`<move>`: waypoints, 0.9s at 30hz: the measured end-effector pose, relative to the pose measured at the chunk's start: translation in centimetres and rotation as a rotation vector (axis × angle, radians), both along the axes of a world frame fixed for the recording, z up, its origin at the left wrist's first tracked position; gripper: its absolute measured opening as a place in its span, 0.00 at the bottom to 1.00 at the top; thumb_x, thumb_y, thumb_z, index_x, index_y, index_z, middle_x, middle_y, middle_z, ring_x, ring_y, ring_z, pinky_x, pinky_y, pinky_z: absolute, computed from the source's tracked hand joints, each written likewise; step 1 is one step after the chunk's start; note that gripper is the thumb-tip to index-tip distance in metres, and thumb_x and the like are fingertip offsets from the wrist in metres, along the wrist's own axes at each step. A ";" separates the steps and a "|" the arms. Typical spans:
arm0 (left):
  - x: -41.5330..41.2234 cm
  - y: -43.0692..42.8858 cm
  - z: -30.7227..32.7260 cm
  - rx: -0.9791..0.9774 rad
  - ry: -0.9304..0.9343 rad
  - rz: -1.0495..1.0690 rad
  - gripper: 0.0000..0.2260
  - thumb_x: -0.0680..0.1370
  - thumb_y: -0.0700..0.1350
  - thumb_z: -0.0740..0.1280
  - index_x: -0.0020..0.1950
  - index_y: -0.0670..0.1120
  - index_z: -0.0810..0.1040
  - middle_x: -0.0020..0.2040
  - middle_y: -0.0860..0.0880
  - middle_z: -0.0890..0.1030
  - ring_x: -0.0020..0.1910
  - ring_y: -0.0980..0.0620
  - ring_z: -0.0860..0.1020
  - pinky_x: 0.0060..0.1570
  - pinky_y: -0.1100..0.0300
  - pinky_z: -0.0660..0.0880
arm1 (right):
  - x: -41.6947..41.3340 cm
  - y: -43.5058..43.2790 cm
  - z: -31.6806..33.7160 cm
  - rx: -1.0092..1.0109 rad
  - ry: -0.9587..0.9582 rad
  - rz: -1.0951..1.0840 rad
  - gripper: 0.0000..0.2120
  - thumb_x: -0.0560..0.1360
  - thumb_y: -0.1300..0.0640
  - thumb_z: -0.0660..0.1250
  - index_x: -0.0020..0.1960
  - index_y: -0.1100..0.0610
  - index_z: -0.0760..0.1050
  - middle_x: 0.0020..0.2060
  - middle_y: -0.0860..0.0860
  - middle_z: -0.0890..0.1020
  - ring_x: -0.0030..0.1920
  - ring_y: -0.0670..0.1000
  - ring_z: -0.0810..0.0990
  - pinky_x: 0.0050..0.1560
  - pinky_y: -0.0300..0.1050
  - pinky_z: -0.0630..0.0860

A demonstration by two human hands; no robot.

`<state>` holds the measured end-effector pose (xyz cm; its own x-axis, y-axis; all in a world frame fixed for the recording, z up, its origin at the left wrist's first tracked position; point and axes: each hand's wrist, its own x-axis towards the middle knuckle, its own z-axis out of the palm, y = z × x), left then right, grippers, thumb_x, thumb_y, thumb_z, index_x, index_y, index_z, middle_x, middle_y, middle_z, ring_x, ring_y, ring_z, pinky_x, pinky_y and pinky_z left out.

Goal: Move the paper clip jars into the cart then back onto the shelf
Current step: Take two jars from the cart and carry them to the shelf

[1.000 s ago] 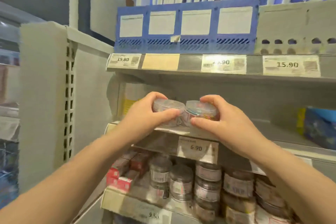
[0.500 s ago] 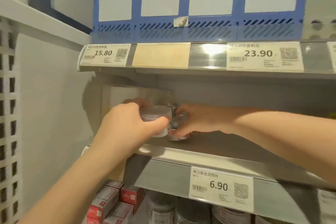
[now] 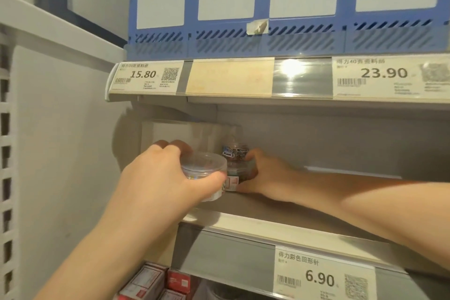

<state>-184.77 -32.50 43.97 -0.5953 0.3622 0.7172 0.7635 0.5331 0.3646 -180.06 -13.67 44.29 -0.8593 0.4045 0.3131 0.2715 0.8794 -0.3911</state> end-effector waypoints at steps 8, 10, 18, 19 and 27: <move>0.0 0.3 -0.5 -0.026 0.033 -0.012 0.32 0.60 0.69 0.61 0.59 0.55 0.73 0.42 0.58 0.66 0.44 0.56 0.67 0.43 0.63 0.64 | -0.6 0.7 -0.9 -0.016 0.057 0.029 0.11 0.72 0.62 0.67 0.40 0.48 0.67 0.47 0.50 0.79 0.48 0.51 0.76 0.43 0.40 0.69; -0.1 0.4 -0.6 -0.046 0.026 -0.007 0.33 0.59 0.70 0.60 0.59 0.55 0.73 0.44 0.56 0.68 0.45 0.55 0.68 0.44 0.63 0.65 | -0.5 0.8 -0.8 -0.026 0.066 0.046 0.12 0.71 0.64 0.66 0.40 0.48 0.68 0.44 0.48 0.79 0.47 0.50 0.76 0.41 0.39 0.70; -0.5 0.8 -1.7 -0.112 0.031 0.046 0.40 0.56 0.76 0.54 0.58 0.53 0.73 0.49 0.54 0.73 0.53 0.52 0.74 0.48 0.59 0.72 | 2.6 -1.7 2.7 -0.273 -0.014 0.549 0.24 0.67 0.70 0.69 0.54 0.46 0.69 0.45 0.48 0.77 0.47 0.49 0.77 0.47 0.36 0.73; -0.5 0.8 -1.7 -0.124 0.041 0.053 0.41 0.55 0.77 0.52 0.58 0.53 0.73 0.48 0.54 0.73 0.52 0.52 0.74 0.48 0.59 0.72 | 3.0 -2.0 2.8 -0.264 -0.082 0.605 0.27 0.66 0.65 0.71 0.58 0.45 0.67 0.49 0.47 0.77 0.51 0.49 0.77 0.50 0.36 0.74; -0.4 0.4 -1.7 -0.189 0.112 0.027 0.44 0.52 0.78 0.43 0.55 0.52 0.71 0.44 0.55 0.69 0.50 0.51 0.75 0.45 0.58 0.72 | 1.4 -2.6 0.1 -0.211 0.034 0.559 0.34 0.61 0.56 0.79 0.61 0.43 0.67 0.58 0.42 0.78 0.57 0.41 0.78 0.60 0.39 0.74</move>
